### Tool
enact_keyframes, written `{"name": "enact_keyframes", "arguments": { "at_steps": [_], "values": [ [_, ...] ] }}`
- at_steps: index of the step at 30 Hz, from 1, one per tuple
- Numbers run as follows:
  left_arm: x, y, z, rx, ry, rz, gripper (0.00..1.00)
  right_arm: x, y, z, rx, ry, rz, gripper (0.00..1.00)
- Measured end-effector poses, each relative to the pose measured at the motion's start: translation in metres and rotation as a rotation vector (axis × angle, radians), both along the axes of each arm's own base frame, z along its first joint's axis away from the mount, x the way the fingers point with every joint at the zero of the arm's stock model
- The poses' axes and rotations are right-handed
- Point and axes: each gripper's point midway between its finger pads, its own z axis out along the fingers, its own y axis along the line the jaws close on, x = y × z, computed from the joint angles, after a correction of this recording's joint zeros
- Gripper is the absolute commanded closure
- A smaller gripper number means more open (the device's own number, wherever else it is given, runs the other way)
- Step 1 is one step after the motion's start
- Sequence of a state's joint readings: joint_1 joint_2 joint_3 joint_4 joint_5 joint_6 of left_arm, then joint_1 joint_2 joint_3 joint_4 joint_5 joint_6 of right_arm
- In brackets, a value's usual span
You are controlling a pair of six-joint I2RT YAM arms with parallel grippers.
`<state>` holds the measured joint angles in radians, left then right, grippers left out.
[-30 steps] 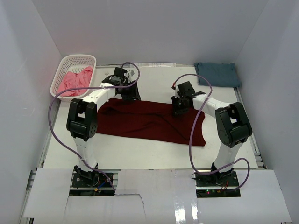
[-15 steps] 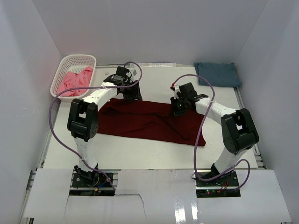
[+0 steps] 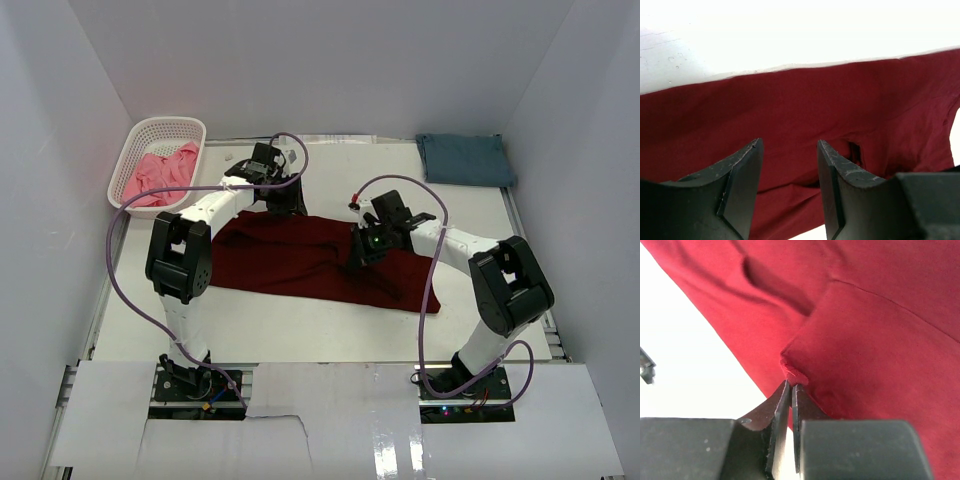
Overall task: Fold and stack the t-shirts
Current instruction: Fold the other side of the tshirt into a rectangle
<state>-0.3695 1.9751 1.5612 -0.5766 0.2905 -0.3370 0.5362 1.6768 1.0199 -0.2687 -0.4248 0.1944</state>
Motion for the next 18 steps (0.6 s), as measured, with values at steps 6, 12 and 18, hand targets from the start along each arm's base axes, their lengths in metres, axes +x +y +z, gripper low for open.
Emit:
{"name": "enact_keyframes", "arguments": {
  "at_steps": [6, 12, 18],
  "values": [
    [0.002, 0.0, 0.001, 0.005, 0.001, -0.001, 0.43, -0.014, 0.014, 0.007, 0.078, 0.058, 0.046, 0.53],
    [0.015, -0.006, -0.005, 0.024, 0.018, -0.014, 0.42, -0.024, 0.02, 0.013, 0.133, 0.109, 0.08, 0.46],
    [0.022, -0.011, -0.004, 0.041, 0.023, -0.037, 0.42, -0.01, 0.007, 0.021, 0.081, 0.037, 0.006, 0.45]
  ]
}}
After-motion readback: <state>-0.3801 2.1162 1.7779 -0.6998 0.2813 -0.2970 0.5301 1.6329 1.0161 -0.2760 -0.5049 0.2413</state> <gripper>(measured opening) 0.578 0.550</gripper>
